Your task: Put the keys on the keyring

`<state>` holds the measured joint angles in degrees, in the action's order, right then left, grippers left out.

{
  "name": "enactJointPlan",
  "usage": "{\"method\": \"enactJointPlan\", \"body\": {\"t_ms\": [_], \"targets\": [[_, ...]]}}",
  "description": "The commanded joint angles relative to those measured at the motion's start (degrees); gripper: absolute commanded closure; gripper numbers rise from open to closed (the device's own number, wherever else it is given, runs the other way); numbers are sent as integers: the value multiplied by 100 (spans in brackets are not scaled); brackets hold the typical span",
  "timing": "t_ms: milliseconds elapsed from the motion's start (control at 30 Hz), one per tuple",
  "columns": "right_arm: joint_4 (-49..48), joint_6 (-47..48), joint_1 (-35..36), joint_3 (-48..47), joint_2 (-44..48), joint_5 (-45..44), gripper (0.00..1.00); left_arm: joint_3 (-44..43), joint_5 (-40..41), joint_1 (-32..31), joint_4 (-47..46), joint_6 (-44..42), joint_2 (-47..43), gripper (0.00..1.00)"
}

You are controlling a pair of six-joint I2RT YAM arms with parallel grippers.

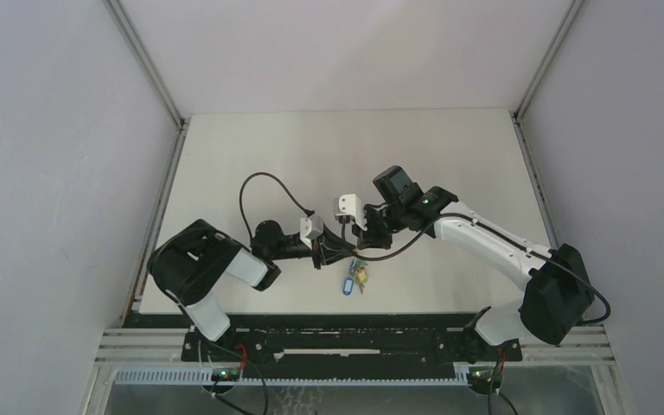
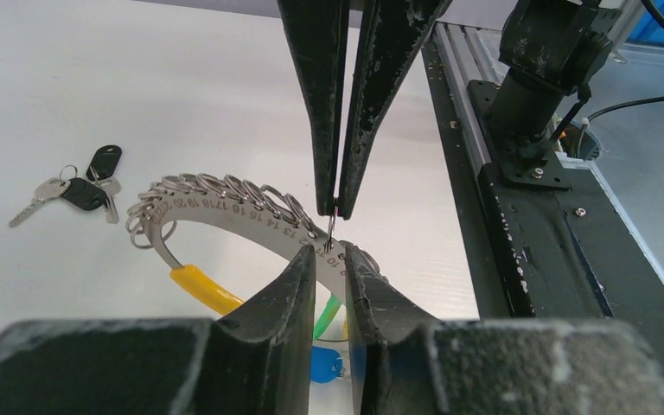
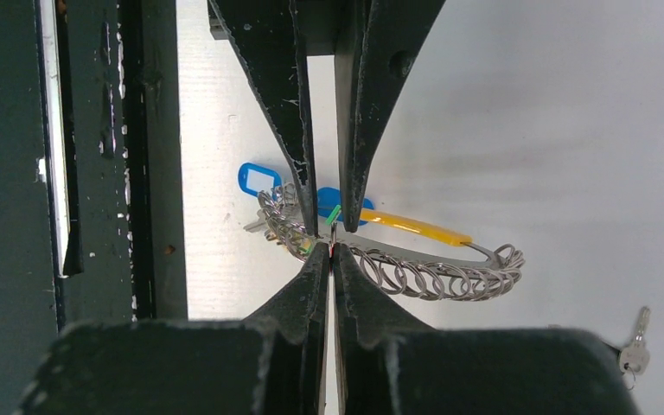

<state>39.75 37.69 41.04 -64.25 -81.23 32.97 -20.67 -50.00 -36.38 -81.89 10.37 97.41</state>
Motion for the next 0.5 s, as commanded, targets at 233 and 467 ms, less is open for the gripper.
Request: {"method": "enactJointPlan", "body": {"t_ms": [233, 467], "targets": [[-187, 199, 89, -272, 204, 325, 100, -340, -191, -62, -258, 17, 33, 81], [-186, 233, 106, -272, 177, 385, 100, -349, -209, -67, -258, 21, 33, 83]]}}
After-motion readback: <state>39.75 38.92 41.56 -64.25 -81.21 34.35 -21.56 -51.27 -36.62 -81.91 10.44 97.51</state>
